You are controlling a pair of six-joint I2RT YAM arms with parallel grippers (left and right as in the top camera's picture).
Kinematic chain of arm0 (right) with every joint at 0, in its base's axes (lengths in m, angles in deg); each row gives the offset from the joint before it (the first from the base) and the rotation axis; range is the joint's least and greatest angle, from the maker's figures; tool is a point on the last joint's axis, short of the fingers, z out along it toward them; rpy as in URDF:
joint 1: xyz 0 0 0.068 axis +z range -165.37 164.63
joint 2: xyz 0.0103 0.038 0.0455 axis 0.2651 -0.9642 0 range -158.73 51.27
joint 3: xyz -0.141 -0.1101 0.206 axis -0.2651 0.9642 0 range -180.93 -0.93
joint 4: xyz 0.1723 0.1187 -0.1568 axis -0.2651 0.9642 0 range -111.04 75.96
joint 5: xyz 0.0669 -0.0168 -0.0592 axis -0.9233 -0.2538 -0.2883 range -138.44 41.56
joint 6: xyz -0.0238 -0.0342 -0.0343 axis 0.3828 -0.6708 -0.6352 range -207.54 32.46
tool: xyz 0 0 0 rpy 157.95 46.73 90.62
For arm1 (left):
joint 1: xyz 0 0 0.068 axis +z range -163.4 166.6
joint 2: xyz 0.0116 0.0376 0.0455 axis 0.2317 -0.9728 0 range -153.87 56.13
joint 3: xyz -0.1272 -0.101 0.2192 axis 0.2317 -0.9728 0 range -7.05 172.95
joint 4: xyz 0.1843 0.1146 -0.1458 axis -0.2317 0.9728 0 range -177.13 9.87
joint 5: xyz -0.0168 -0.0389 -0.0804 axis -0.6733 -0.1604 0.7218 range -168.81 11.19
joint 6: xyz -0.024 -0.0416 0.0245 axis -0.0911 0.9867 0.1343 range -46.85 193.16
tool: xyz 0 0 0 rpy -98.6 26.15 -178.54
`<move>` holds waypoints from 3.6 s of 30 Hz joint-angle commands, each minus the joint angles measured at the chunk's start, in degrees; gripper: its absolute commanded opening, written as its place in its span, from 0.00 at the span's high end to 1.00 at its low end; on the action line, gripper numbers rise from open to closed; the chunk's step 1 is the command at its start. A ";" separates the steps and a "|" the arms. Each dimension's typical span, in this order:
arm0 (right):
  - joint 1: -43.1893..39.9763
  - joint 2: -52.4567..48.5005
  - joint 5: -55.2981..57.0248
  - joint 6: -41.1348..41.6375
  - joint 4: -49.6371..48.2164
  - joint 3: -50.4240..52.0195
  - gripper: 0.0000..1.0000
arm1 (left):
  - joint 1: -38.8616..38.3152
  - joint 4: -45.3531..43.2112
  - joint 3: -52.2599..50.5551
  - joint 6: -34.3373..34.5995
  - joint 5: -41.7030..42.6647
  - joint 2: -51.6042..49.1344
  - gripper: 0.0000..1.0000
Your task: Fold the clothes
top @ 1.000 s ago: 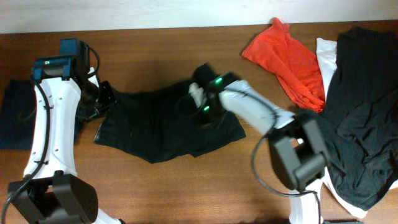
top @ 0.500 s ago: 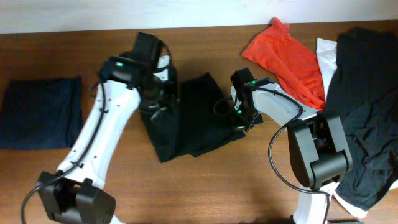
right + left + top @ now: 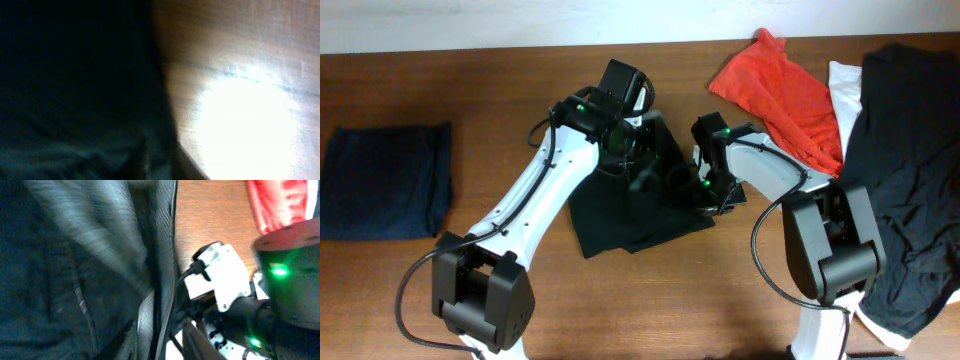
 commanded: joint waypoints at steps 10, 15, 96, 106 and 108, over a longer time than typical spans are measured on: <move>-5.88 2.40 -25.11 -13.20 14.99 -27.15 0.75 | 14.80 -13.11 7.48 -5.35 -11.43 -4.39 0.44; 1.09 2.32 -25.03 -13.03 12.55 -20.39 0.75 | 15.13 -13.51 7.48 -6.01 -11.37 -16.90 0.44; -14.73 7.41 8.87 -6.78 22.32 -27.47 0.61 | 45.68 7.76 8.17 -21.22 -44.74 4.85 1.00; -14.73 7.41 8.87 -6.75 22.75 -27.47 0.61 | 55.04 1.36 8.17 -21.20 -42.71 -3.19 0.99; -14.73 7.39 8.87 -6.75 22.80 -27.47 0.61 | 57.00 -0.17 8.17 -21.20 -39.71 -4.50 0.99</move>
